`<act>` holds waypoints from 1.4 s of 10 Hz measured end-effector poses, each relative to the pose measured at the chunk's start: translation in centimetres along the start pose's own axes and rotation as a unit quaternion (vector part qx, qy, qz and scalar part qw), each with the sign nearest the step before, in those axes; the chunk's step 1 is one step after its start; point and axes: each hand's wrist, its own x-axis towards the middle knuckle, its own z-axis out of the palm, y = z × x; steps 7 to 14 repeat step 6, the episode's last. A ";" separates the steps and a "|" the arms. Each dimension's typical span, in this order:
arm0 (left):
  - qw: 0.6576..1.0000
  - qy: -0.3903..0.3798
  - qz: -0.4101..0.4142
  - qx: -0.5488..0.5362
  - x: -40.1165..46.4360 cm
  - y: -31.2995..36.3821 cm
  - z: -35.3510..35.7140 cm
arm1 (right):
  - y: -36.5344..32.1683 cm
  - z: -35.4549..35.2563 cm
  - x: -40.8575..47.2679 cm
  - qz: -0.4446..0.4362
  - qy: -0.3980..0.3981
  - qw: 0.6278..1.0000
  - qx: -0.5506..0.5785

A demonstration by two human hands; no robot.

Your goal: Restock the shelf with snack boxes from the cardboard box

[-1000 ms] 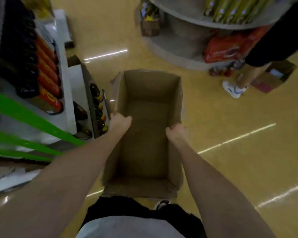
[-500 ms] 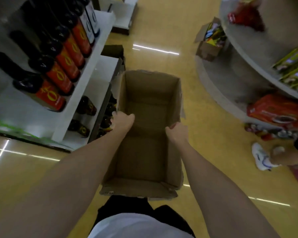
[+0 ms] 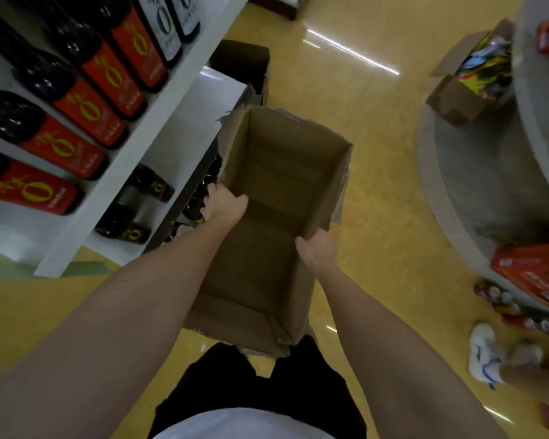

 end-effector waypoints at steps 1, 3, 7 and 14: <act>1.000 0.009 -0.020 0.004 2.1 1.6 0.0 | -1.2 -0.5 2.9 0.008 -0.016 1.000 -0.014; 0.999 -0.042 -0.002 -0.010 6.9 3.7 -0.9 | -3.0 -1.7 7.6 0.026 -0.063 0.997 -0.023; 0.996 -0.082 -0.001 0.041 8.1 3.1 -1.6 | -6.3 -2.6 10.2 -0.020 -0.131 0.984 -0.122; 0.996 -0.082 -0.001 0.041 8.1 3.1 -1.6 | -6.3 -2.6 10.2 -0.020 -0.131 0.984 -0.122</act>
